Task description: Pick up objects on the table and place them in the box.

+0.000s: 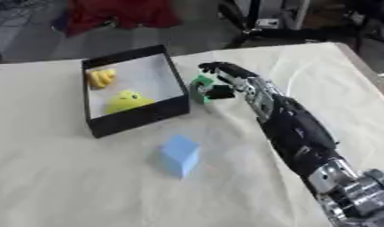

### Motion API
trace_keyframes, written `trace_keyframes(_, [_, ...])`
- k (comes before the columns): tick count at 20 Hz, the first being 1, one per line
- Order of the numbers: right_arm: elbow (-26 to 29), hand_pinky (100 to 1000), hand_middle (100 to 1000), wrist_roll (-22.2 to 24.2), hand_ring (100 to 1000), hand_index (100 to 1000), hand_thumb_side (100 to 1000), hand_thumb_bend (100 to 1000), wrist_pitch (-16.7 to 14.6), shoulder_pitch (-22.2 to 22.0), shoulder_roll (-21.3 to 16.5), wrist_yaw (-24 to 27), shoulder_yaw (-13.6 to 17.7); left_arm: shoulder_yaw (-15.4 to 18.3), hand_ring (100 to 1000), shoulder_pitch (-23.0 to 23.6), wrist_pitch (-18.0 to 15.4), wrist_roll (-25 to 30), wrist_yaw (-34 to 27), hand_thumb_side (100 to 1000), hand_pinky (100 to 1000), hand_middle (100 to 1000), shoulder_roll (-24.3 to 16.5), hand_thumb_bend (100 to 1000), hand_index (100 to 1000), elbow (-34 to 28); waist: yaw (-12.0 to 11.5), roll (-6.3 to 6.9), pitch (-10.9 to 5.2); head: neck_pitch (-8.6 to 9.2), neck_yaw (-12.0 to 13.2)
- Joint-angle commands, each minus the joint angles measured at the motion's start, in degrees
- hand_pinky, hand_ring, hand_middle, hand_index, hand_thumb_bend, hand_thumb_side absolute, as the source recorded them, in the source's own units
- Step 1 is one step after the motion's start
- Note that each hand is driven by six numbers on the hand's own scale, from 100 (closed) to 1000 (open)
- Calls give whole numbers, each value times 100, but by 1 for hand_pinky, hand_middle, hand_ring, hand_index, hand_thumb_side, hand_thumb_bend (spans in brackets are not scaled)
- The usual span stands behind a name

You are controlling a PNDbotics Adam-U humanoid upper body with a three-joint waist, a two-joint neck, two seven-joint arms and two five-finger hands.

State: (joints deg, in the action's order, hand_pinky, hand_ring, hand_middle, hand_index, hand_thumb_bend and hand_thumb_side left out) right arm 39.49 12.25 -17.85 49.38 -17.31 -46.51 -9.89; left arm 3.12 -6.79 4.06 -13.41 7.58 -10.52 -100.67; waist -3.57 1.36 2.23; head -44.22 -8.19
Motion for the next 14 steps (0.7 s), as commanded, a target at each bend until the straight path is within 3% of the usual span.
trace_keyframes(1, [36,861,897,20,920,1000,606,100,-69,119,-41,-186,25,25,588,-82,-3,14,12,688,670,608,-65,783,804,-119,-11,78,46,10,-1])
trace_keyframes(14, [-36,860,898,-13,919,1000,681,100,-96,110,32,-337,62,28,589,-101,-5,11,9,688,669,608,-50,783,805,-124,-22,90,61,10,-6])
